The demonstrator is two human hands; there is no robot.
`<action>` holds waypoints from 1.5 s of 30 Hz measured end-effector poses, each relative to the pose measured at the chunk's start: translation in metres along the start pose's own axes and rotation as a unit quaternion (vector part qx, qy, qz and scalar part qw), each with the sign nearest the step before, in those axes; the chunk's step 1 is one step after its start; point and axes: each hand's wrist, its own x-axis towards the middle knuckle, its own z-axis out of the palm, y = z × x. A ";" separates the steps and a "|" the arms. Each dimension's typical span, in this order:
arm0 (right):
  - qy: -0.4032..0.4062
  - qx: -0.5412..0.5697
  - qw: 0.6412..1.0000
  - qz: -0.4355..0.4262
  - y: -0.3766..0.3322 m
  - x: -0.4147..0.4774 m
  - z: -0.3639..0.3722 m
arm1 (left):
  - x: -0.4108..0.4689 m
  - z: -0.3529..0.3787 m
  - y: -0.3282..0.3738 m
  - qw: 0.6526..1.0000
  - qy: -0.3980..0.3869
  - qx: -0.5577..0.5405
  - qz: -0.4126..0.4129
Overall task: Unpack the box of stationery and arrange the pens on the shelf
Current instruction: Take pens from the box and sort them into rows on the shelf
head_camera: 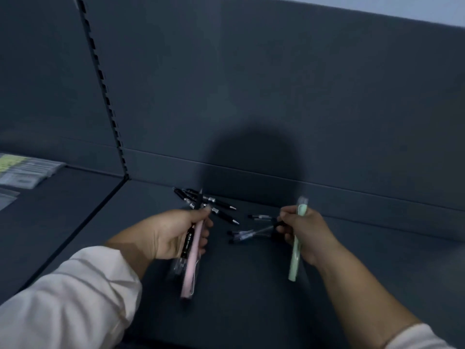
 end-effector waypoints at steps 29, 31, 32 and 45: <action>-0.149 0.024 0.984 0.095 -0.016 0.007 0.115 | -0.018 -0.099 -0.011 0.964 0.064 0.250 0.065; -0.138 0.036 0.984 0.102 -0.013 0.008 0.118 | -0.018 -0.105 -0.012 0.977 0.106 0.163 0.085; -0.134 0.041 0.985 0.104 -0.011 0.008 0.119 | -0.016 -0.105 -0.012 0.980 0.118 0.133 0.091; -0.072 0.058 0.985 0.142 0.003 -0.001 0.128 | 0.005 -0.075 -0.003 0.981 0.171 0.026 0.087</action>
